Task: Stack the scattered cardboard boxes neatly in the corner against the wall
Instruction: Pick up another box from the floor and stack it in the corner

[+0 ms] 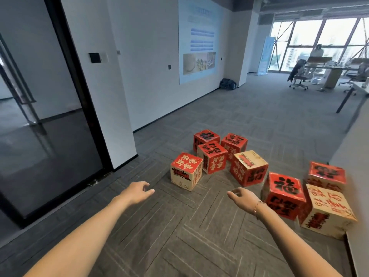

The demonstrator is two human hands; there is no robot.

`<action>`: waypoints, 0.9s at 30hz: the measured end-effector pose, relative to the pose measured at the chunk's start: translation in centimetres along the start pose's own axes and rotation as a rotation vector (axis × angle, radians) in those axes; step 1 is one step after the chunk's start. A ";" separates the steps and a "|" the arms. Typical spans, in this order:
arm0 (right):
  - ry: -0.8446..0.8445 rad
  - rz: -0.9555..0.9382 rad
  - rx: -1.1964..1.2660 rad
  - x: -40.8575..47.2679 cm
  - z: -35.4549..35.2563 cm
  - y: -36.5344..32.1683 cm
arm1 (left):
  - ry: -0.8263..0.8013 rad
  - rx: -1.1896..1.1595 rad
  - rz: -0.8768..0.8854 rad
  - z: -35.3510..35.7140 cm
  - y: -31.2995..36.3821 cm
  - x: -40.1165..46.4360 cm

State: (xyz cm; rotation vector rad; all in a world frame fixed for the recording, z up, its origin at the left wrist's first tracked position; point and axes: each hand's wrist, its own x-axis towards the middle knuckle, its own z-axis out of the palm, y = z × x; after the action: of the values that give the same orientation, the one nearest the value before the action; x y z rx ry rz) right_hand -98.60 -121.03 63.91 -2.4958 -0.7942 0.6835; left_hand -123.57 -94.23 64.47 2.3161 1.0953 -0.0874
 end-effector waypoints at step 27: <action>0.034 0.081 0.028 42.7 -0.7 -15.6 | -0.140 0.076 0.039 -11.0 -0.7 47.5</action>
State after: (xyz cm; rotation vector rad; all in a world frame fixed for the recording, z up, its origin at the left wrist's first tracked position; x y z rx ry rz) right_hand -74.13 -83.02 59.03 -2.5192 -0.6702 0.6731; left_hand -94.54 -55.36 59.60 2.3578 0.9921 -0.2756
